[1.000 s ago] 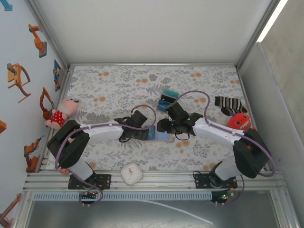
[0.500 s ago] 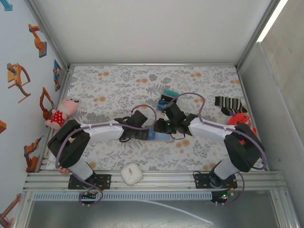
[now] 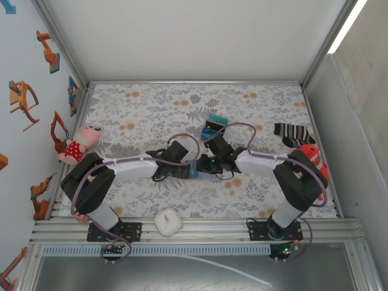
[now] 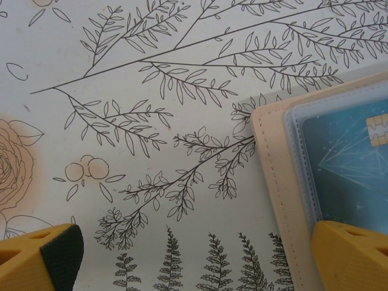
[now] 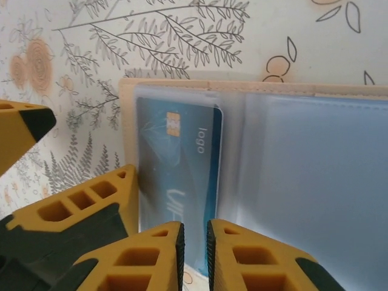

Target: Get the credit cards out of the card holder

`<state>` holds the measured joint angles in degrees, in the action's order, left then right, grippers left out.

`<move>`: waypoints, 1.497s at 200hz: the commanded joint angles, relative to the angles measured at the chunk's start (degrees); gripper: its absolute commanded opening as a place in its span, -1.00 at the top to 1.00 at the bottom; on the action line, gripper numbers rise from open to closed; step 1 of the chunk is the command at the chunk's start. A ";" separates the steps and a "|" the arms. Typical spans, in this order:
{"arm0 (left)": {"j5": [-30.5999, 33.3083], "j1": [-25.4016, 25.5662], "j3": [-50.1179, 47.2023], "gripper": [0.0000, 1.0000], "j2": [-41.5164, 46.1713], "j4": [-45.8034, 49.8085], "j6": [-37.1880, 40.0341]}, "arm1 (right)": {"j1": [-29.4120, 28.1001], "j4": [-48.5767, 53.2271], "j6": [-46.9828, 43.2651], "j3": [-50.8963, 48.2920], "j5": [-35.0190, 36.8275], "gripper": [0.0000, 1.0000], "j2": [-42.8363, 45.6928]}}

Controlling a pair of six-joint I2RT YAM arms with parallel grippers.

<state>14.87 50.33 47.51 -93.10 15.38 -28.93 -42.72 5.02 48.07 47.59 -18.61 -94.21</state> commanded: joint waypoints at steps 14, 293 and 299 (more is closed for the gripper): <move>-0.46 0.30 -0.14 -0.94 -1.35 1.92 -0.81 | 0.38 -1.50 -0.09 -0.66 -0.39 0.76 -1.10; -0.13 0.65 0.48 -0.94 -2.27 2.61 -1.19 | 1.41 -11.30 1.64 -4.20 -6.69 1.00 -3.53; -0.11 0.67 0.54 -0.94 -2.27 2.63 -1.16 | 1.56 -11.63 1.75 -4.41 -6.85 1.00 -3.31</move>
<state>15.18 50.54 47.62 -93.56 15.55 -29.74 -41.25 -3.22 48.93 44.56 -23.05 -97.34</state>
